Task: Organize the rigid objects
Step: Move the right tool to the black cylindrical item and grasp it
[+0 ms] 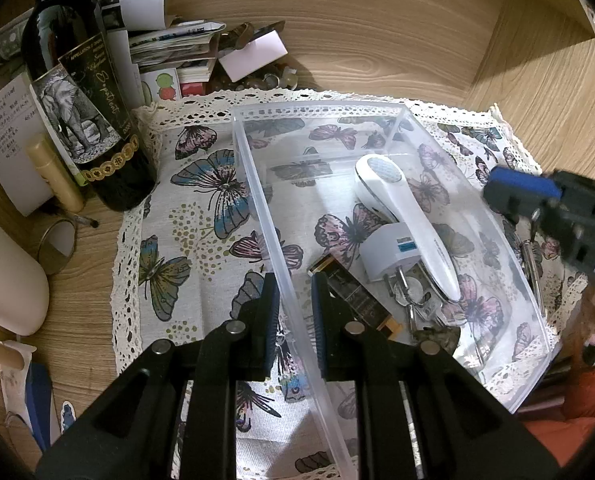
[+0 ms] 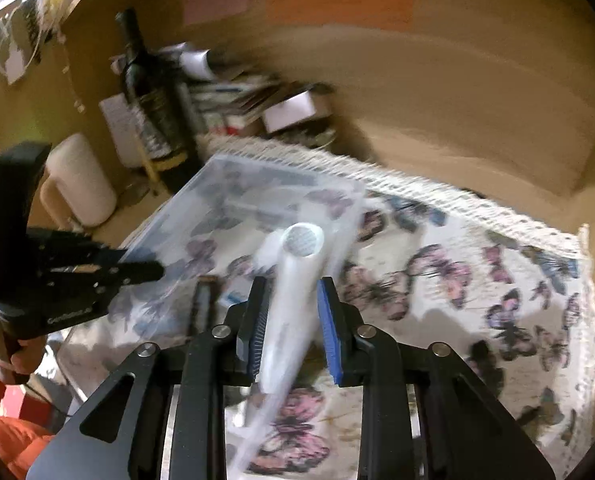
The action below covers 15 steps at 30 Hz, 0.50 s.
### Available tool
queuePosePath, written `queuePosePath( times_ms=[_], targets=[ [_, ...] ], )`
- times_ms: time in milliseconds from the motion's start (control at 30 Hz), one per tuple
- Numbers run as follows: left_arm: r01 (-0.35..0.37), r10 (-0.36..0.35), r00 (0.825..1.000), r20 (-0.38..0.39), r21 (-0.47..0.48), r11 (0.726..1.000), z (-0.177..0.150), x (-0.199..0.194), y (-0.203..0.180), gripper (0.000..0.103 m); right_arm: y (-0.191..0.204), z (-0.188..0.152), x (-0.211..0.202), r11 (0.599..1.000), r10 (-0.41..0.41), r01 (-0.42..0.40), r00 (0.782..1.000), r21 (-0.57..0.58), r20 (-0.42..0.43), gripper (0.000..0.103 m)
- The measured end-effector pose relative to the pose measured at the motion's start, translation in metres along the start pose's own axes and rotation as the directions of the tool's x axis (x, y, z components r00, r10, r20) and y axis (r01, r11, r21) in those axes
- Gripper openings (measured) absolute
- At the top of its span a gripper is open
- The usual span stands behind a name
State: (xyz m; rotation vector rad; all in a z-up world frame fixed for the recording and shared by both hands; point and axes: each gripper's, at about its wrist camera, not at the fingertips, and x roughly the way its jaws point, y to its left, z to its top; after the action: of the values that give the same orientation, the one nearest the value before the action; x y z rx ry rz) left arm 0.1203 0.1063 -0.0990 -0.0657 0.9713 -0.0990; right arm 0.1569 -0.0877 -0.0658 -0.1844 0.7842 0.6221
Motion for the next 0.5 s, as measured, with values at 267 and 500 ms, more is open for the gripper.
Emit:
queuePosePath(
  times_ms=[267, 500],
  targets=[
    [-0.002, 0.002, 1.0, 0.0, 0.002, 1.0, 0.0, 0.0, 0.0, 0.015, -0.055, -0.005, -0.026, 0.978, -0.177, 0.17, 0.982, 0.12, 0.058, 0.039],
    [-0.001, 0.001, 1.0, 0.0, 0.002, 1.0, 0.0, 0.0, 0.0, 0.015, -0.102, -0.02, -0.027, 0.938, -0.288, 0.281, 0.958, 0.201, 0.006, 0.044]
  ],
)
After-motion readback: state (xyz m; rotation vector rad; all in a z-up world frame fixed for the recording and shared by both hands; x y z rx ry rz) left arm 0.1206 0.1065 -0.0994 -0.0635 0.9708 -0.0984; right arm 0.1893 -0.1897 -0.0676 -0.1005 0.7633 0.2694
